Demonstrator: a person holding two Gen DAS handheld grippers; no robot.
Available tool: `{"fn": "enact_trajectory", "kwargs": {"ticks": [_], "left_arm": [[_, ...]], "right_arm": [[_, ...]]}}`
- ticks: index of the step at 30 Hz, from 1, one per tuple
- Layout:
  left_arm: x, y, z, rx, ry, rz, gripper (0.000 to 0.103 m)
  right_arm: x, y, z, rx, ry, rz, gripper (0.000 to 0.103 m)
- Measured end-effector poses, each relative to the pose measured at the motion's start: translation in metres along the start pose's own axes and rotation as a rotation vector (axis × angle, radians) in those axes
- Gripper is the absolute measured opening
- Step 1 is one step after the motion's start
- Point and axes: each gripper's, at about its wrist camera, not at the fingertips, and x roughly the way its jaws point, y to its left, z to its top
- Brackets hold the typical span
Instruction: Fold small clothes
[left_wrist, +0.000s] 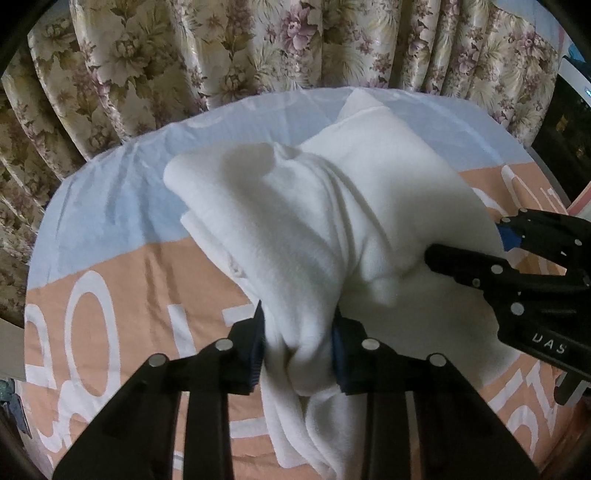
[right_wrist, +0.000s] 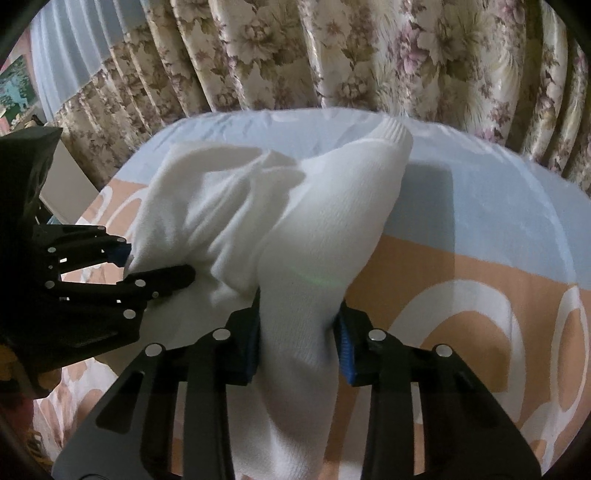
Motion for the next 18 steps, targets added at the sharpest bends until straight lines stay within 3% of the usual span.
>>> {"fn": "enact_trajectory", "kwargs": {"ticks": [10, 18], "left_arm": [[-0.038, -0.027, -0.003, -0.016, -0.031, -0.011, 0.03], [-0.06, -0.1, -0.043, 0.036, -0.02, -0.06, 0.031]], "right_arm": [[-0.057, 0.003, -0.005, -0.038, -0.091, 0.027, 0.033], [-0.1, -0.019, -0.066, -0.039, -0.027, -0.019, 0.034]]}}
